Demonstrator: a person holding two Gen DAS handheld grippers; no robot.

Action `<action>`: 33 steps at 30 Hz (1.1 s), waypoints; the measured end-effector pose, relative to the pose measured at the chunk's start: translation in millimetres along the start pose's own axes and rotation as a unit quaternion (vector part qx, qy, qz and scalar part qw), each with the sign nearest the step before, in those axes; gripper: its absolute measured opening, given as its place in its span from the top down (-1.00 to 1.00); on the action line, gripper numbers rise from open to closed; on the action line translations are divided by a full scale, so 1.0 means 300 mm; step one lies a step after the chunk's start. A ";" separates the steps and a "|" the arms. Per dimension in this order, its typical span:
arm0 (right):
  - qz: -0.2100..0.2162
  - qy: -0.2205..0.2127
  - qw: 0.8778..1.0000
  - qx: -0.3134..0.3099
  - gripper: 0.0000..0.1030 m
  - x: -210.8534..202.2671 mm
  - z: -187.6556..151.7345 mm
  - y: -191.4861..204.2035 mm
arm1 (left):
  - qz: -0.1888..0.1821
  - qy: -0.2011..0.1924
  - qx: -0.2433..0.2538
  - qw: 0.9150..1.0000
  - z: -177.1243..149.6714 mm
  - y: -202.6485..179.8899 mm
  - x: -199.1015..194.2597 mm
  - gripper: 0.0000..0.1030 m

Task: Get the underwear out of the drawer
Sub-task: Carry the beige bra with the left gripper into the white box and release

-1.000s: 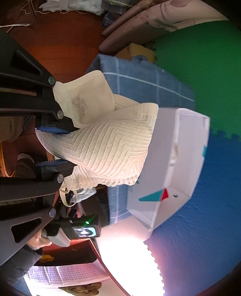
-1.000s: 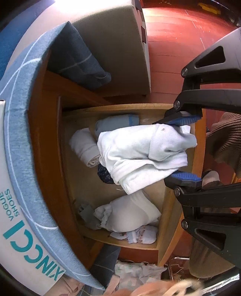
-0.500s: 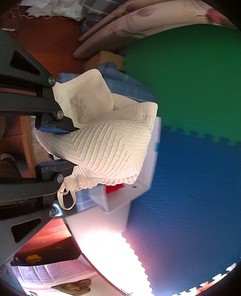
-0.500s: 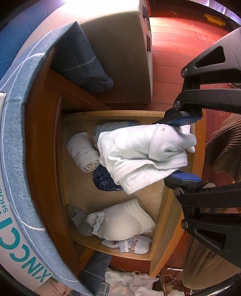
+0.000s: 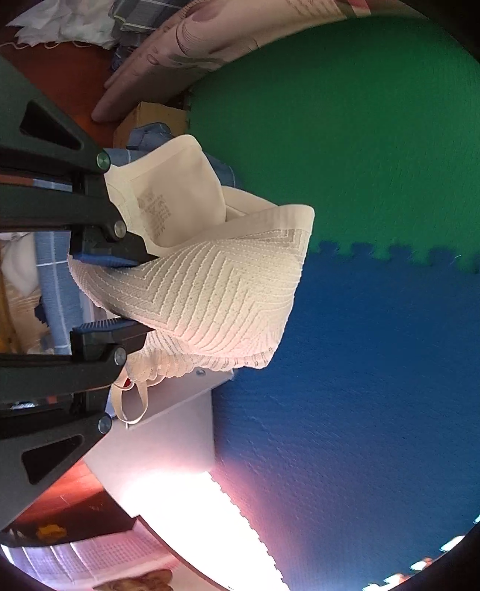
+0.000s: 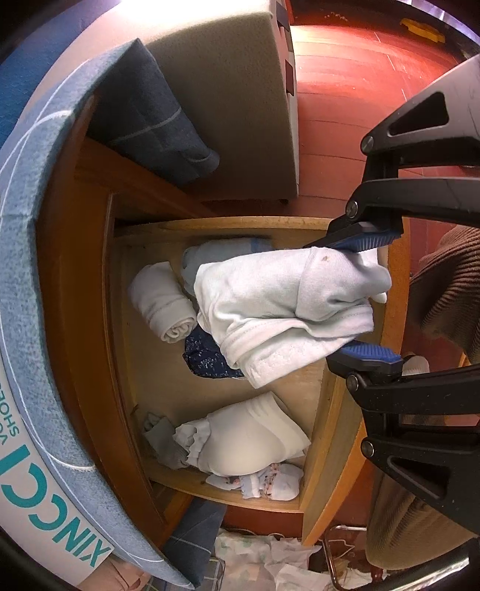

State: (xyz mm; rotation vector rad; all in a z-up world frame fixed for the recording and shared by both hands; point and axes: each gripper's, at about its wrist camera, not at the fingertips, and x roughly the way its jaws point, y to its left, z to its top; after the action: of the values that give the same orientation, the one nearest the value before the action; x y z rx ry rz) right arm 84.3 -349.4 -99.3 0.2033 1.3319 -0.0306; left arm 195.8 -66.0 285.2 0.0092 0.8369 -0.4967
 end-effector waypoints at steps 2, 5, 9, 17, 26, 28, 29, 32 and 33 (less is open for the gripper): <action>0.002 0.001 1.000 0.000 0.25 0.001 0.000 -0.002 | 0.001 0.020 0.004 1.000 -0.007 -0.011 0.087 0.56; 0.009 0.003 1.000 0.006 0.25 0.002 -0.001 -0.006 | 0.001 0.059 -0.006 0.998 -0.046 -0.009 0.233 0.56; 0.014 0.009 1.000 0.007 0.25 0.008 0.001 -0.005 | 0.021 0.086 -0.004 0.996 -0.100 -0.002 0.371 0.56; 0.016 0.017 1.000 0.005 0.25 0.018 0.004 0.003 | 0.046 0.126 -0.019 0.991 -0.162 0.050 0.524 0.51; 0.004 0.019 1.000 0.001 0.25 0.020 0.003 0.015 | 0.062 0.100 -0.021 0.993 -0.160 0.069 0.437 -0.06; 0.001 0.018 1.000 0.000 0.25 0.020 0.004 0.015 | 0.063 0.086 -0.011 0.994 -0.155 0.054 0.392 -0.06; -0.001 0.017 1.000 -0.001 0.25 0.019 0.004 0.017 | 0.063 0.081 -0.009 0.995 -0.149 0.049 0.375 -0.06; -0.005 0.016 1.000 -0.002 0.25 0.019 0.005 0.019 | 0.054 0.064 -0.008 0.997 -0.135 0.046 0.289 -0.07; -0.006 0.016 1.000 -0.002 0.25 0.019 0.005 0.020 | 0.052 0.058 -0.007 0.997 -0.134 0.045 0.257 -0.07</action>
State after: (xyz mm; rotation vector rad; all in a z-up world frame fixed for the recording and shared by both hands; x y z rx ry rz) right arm 88.0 -343.2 -103.7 0.1931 1.3641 -0.0343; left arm 216.4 -78.3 200.7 0.0685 0.9487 -0.3938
